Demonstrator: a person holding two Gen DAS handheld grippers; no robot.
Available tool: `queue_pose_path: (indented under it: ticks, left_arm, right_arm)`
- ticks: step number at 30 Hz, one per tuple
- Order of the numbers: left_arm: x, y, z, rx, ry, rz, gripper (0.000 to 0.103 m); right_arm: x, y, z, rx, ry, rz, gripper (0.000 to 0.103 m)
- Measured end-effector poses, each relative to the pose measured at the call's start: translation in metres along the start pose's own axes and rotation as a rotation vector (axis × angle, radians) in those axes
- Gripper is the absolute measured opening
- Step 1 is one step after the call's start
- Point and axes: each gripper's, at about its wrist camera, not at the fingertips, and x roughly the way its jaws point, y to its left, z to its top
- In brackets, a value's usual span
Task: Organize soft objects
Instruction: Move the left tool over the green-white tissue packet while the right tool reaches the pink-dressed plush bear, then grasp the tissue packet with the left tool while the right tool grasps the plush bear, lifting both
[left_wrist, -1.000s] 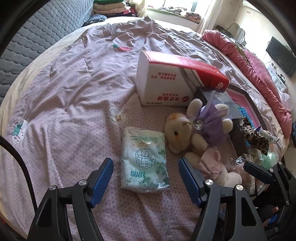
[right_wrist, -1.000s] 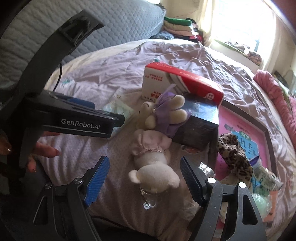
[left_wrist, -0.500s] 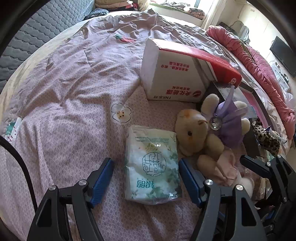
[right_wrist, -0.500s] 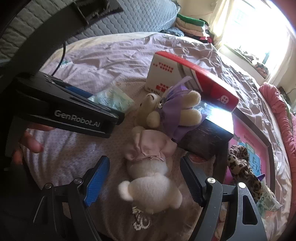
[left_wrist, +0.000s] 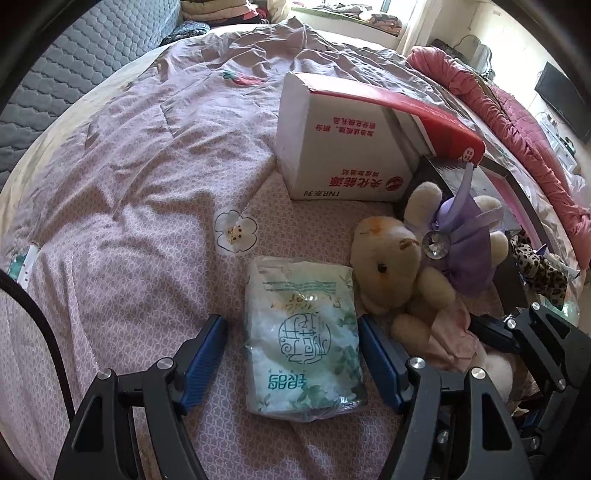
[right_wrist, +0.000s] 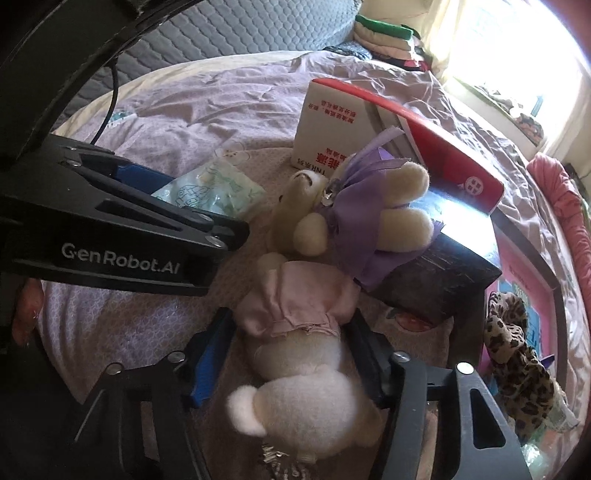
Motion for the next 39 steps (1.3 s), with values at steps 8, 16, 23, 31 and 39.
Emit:
queue_pose_path:
  ticks: [8, 16, 23, 31, 39]
  left_arm:
    - [0.003, -0.012, -0.006, 0.095, -0.011, 0.046, 0.056]
    - [-0.013, -0.003, -0.006, 0.046, -0.047, -0.038, 0.048]
    - [-0.037, -0.005, -0.004, 0.038, -0.099, -0.025, 0.048]
    - [-0.060, -0.011, -0.003, 0.058, -0.156, 0.011, 0.048]
    - [-0.080, -0.018, -0.001, 0.062, -0.205, 0.017, 0.048]
  right_arm:
    - [-0.020, -0.008, -0.004, 0.056, -0.048, 0.032, 0.047]
    - [-0.033, -0.022, -0.005, 0.165, -0.081, 0.110, 0.044]
    - [-0.047, -0.030, -0.012, 0.253, -0.117, 0.173, 0.043]
    - [-0.064, -0.030, -0.006, 0.266, -0.177, 0.190, 0.043]
    - [-0.086, -0.039, -0.002, 0.303, -0.245, 0.174, 0.043]
